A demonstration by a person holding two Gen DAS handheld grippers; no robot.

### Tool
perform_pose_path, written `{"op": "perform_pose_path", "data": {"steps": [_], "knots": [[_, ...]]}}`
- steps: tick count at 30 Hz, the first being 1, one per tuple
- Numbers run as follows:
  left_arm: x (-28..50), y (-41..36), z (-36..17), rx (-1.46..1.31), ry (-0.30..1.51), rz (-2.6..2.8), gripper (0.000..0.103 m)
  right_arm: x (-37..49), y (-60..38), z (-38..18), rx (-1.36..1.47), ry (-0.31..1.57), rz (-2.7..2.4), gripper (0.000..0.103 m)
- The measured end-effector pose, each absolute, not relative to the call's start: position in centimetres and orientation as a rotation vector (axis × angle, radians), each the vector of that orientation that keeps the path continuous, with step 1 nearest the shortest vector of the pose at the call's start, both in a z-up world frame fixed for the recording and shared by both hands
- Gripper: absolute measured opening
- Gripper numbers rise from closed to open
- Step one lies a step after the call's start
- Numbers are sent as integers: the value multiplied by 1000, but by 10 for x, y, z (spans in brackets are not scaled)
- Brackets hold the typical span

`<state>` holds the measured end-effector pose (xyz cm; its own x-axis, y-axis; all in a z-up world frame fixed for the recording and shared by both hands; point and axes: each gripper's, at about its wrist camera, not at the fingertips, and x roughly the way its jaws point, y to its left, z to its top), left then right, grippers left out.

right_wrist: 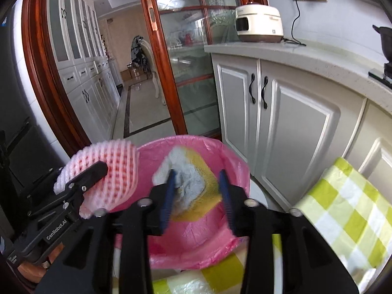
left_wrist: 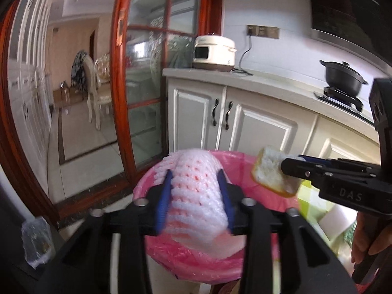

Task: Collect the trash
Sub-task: 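Carry the pink net and yellow sponge over the pink bin with both grippers, then open both grippers to drop the net and sponge into the bin, then grasp the second pink foam net with the left gripper while the right gripper grasps the white tissue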

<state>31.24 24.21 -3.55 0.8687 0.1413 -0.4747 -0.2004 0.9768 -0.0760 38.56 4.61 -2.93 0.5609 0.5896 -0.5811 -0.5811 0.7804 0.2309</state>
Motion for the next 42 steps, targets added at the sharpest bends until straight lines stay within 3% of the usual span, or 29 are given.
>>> {"op": "perform_pose_path", "data": {"steps": [8,11,14,19,26,42], "knots": [[303,257,-47,-138,506,220,61,387,37,-33,56,696,678,48],[289,249,-37,-140,476,236,78,374,25,-20,78,686,662,48],[265,233,-24,-130,428,243,89,353,7,-3,91,651,639,55],[230,202,-4,-133,388,220,98,310,-38,21,110,596,586,66],[189,141,4,-111,376,118,98,245,-118,25,98,543,456,74],[142,0,-51,-117,478,-148,98,133,-274,-40,181,601,147,75]]}}
